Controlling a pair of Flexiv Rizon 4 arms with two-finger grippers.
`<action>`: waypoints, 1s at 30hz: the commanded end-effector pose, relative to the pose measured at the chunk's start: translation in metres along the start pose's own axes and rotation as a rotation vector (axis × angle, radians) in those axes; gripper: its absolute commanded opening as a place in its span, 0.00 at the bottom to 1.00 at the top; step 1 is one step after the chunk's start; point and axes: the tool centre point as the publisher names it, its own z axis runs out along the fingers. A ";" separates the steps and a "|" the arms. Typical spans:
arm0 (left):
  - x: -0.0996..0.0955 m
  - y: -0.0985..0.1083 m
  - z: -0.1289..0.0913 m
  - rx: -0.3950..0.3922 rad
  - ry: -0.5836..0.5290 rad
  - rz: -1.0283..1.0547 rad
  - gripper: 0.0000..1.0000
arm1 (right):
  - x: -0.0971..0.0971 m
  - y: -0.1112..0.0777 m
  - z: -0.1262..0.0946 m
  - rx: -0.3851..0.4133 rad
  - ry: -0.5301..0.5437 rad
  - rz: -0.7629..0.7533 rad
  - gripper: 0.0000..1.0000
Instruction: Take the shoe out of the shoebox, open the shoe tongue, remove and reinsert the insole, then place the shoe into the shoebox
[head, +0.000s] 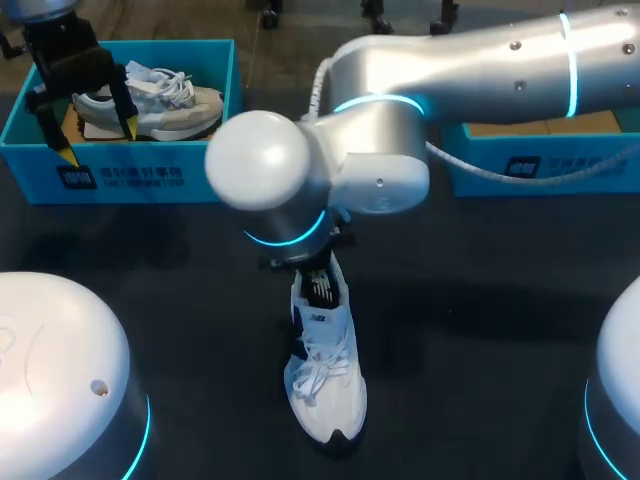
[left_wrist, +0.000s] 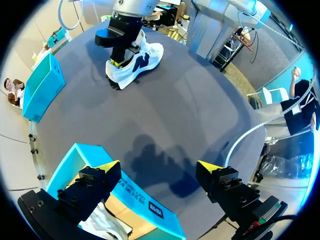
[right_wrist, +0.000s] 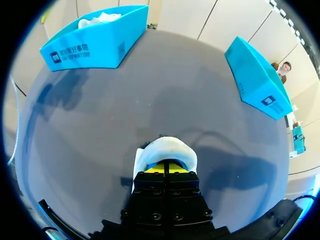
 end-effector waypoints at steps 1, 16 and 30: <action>0.000 0.001 -0.001 -0.001 0.003 0.001 1.00 | -0.004 -0.002 0.015 -0.005 0.044 0.014 0.00; 0.000 0.001 -0.001 -0.001 0.003 0.001 1.00 | 0.009 -0.012 0.045 0.076 0.110 0.026 0.00; 0.000 0.001 -0.001 -0.001 0.003 0.001 1.00 | 0.020 -0.036 0.007 0.181 0.034 0.018 0.00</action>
